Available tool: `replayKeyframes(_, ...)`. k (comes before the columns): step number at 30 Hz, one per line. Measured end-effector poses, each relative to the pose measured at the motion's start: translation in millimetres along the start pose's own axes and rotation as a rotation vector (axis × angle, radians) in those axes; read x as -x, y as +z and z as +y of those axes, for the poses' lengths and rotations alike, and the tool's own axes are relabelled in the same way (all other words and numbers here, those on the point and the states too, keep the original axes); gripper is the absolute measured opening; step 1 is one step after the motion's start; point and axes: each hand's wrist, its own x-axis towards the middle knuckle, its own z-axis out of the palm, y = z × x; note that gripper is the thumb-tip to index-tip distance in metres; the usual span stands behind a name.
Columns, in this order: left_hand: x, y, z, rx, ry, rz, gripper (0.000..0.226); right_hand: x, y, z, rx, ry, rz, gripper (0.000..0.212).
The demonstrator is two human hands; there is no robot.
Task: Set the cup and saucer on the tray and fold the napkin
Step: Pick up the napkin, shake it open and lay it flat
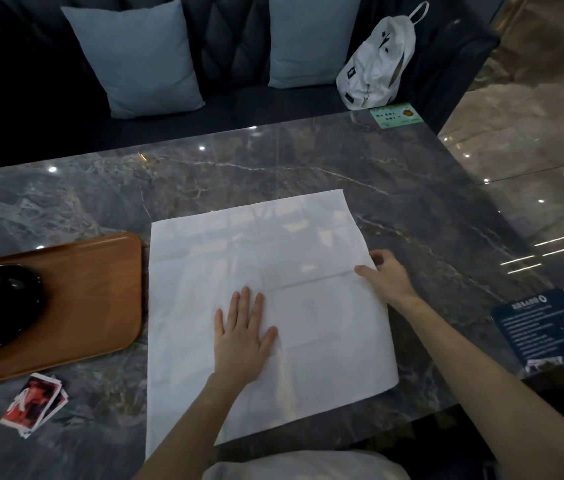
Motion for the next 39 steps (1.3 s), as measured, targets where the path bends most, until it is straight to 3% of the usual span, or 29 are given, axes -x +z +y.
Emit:
replayKeyframes(3, -0.6, -3.1, 2.1, -0.001, -0.008, 0.003, 0.078, 5.7, -7.4, 7.1, -0.005, 0.008, -0.121, 0.055)
replayKeyframes(6, -0.4, -0.4, 1.1, 0.014, 0.008, 0.007, 0.082, 10.0, -10.0, 15.4, 0.113, 0.0, -0.1, 0.041)
replayKeyframes(11, 0.5, -3.7, 2.4, 0.0, 0.0, -0.014, 0.088, 18.8, -25.4, 8.4, -0.111, 0.137, -0.297, 0.02)
replayKeyframes(15, 0.9, -6.6, 3.2, 0.018, -0.004, -0.033, 0.091, 22.9, -31.8, 10.3, 0.183, 0.195, -0.485, 0.012)
replayKeyframes(20, 0.4, -6.1, 3.6, 0.016, -0.005, -0.036, 0.089, 19.5, -25.6, 13.4, 0.138, 0.143, -0.338, 0.021)
replayKeyframes(26, 0.0, -7.6, 2.6, 0.018, -0.001, -0.062, 0.087, 15.5, -24.0, 10.9, 0.482, 0.138, -0.309, 0.018)
replayKeyframes(30, -0.5, -8.6, 2.2, 0.039, 0.008, -0.065, 0.097, 16.7, -13.6, -9.3, 0.806, 0.149, -0.126, 0.042)
replayKeyframes(32, -0.5, -12.1, 3.0, 0.039, 0.01, -0.072, 0.1, 19.0, -0.9, -18.1, 0.856, 0.063, -0.032, 0.049)
replayKeyframes(35, -1.9, -19.9, 7.8, 0.072, -0.01, -0.078, 0.091, 25.9, 30.0, -26.0, 0.78, -0.294, 0.011, 0.036)
replayKeyframes(39, -8.4, -23.2, 10.9, 0.111, -0.057, -0.035, 0.078, 36.6, 91.9, -31.5, 0.656, -0.601, -0.168, 0.044)
